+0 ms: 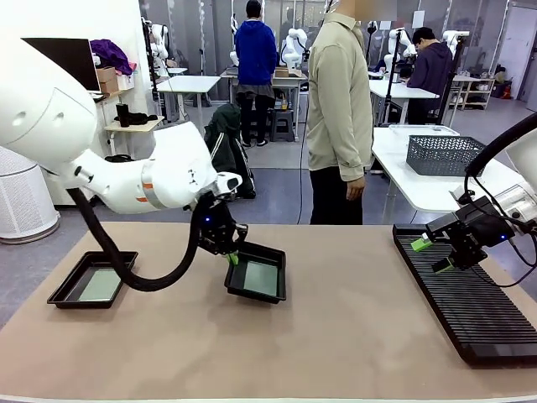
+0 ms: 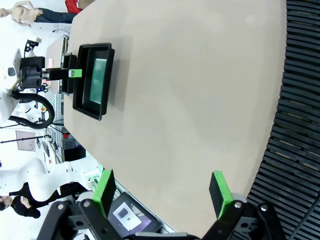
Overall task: Inspect and transfer BCBs to ESD trays.
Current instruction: Pick up the ESD tray and place it on the left side of the table.
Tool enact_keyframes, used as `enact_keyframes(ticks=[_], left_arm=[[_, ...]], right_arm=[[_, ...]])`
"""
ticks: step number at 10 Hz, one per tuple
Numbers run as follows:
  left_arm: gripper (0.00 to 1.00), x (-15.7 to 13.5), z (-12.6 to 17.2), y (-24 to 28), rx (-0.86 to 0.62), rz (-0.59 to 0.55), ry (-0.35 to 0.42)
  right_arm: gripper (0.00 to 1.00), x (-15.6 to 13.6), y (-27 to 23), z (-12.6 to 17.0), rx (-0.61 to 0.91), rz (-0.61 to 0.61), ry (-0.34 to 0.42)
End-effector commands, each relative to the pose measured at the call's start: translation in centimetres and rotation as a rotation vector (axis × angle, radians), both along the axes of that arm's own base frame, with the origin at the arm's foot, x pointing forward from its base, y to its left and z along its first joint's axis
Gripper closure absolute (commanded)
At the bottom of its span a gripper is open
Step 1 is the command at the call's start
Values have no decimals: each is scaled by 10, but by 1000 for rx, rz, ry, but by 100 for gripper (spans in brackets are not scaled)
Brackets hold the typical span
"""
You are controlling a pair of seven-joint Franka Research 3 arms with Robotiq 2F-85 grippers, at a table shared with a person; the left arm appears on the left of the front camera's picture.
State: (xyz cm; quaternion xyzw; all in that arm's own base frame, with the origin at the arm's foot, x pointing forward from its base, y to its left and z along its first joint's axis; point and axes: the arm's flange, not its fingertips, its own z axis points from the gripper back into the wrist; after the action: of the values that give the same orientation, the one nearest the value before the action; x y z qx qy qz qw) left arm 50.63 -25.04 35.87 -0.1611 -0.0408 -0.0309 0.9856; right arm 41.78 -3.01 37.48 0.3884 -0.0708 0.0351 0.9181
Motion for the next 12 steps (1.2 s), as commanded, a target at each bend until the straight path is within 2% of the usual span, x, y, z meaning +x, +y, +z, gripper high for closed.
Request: enact_keyframes(ticks=[1,9,12], left_arm=[[97,-15,2,32,-30,-7,-21],[97,-24,1,168,-57,46,-9],[97,-21,-3,200,-64,50,0]], right_arm=[[0,0,1,0,-5,-16,3],[0,0,1,0,-5,-16,3],[0,0,1,0,-5,-16,3]])
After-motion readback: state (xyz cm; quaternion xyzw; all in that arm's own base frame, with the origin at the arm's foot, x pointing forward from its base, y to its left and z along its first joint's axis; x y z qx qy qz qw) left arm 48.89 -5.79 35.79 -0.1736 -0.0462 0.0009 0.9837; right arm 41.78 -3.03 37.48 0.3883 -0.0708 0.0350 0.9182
